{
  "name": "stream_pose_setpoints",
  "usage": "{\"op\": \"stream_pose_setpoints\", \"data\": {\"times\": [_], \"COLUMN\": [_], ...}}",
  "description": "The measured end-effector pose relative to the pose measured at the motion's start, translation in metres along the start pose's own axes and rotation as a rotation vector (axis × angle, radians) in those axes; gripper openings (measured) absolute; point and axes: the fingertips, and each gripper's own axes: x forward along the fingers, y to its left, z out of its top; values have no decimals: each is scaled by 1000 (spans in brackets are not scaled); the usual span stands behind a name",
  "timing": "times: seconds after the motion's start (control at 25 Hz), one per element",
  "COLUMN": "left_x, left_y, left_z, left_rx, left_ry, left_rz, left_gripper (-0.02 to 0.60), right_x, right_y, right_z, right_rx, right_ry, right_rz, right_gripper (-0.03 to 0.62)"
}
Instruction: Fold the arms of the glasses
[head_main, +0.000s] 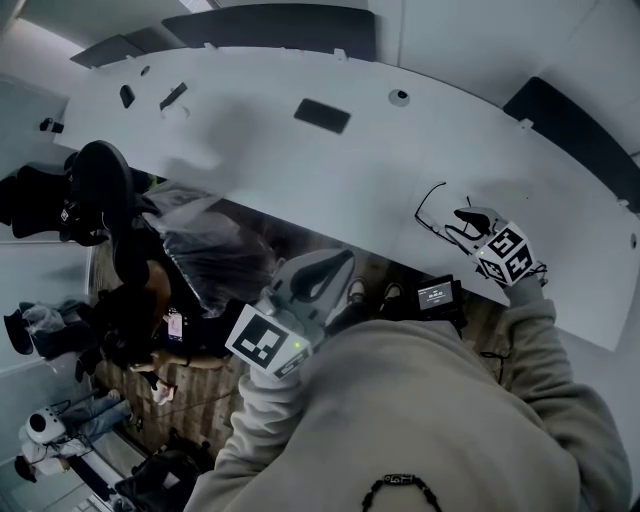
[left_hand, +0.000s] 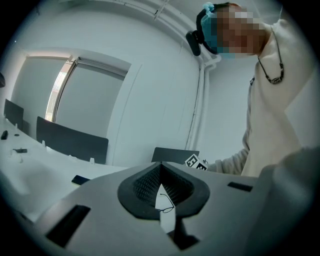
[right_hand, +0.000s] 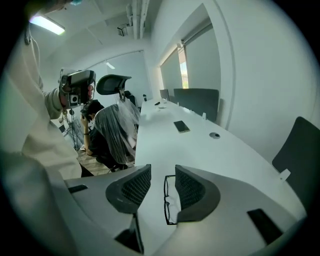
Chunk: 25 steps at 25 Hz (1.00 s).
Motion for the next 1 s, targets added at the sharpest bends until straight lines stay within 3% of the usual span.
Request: {"op": "stream_pose_setpoints", "data": {"times": [0.2, 0.48, 1.0], "left_x": [-11, -30, -56], "left_y": [12, 28, 40], "left_z": [-5, -12, -25], "left_rx": [-13, -38, -73], "left_ry": [10, 11, 17], "left_rz": [51, 114, 168], "left_gripper": [5, 5, 5], "right_x": [36, 79, 115], "right_y": [-8, 4, -2], "right_z": [-35, -85, -121], "right_rx": [-71, -253, -253], "right_ry": [143, 368, 526], "right_rz": [10, 93, 105], "right_gripper": [154, 160, 158]}}
